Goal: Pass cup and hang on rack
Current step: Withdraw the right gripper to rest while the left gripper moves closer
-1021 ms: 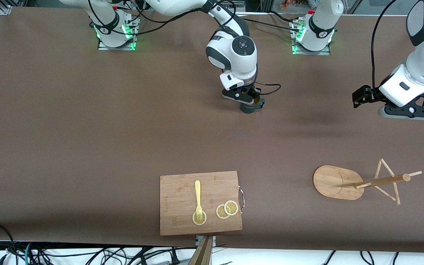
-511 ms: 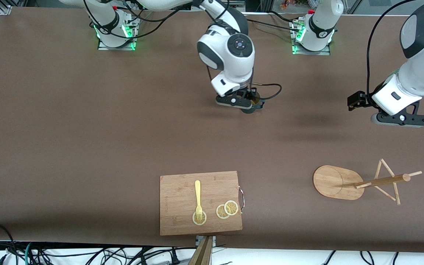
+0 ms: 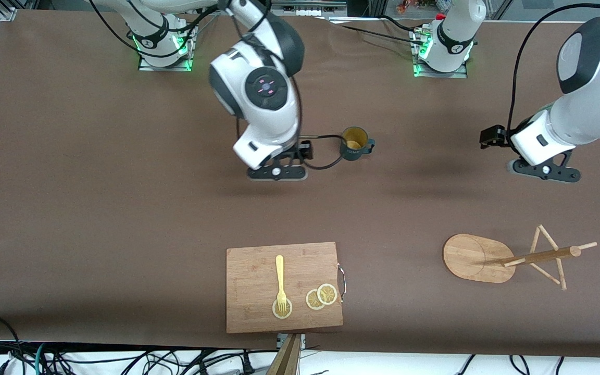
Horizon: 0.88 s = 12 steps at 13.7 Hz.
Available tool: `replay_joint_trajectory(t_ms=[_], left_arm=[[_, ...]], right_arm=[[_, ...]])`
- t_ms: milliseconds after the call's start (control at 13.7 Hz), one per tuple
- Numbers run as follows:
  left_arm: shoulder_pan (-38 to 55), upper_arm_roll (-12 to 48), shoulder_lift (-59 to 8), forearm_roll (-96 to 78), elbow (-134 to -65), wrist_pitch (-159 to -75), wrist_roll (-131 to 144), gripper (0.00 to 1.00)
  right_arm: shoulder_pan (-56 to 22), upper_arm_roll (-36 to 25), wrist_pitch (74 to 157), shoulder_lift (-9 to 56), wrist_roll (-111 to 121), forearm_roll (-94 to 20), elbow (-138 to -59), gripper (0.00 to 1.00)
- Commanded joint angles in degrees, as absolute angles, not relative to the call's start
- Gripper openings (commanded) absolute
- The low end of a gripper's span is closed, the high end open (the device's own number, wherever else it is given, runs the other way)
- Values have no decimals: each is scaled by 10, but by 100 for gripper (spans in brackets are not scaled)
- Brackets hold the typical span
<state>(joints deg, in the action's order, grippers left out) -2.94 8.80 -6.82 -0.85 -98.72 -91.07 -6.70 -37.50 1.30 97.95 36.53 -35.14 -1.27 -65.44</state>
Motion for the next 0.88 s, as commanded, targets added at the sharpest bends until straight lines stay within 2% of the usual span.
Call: replay_joint_trajectory(t_ms=[0,292,511,802], left_arm=[[-39,89,-72,-39,-976,-883,-133,100],[-95,90,-70,-111,-1009,-867,-248,100],[-143,89,-60,-192,-1062,-868,-369,100],[-200,89,-43,-239,-1117,-877,-542,100]], right_arm=[[-325,14,942,334,-266,-11,-663,100],[-229,11,899,313,-116,-11,-663,100],[-163,7,862,297,-51,-10,-663,100],[-90,11,838,262,-30,-11,-664,100]])
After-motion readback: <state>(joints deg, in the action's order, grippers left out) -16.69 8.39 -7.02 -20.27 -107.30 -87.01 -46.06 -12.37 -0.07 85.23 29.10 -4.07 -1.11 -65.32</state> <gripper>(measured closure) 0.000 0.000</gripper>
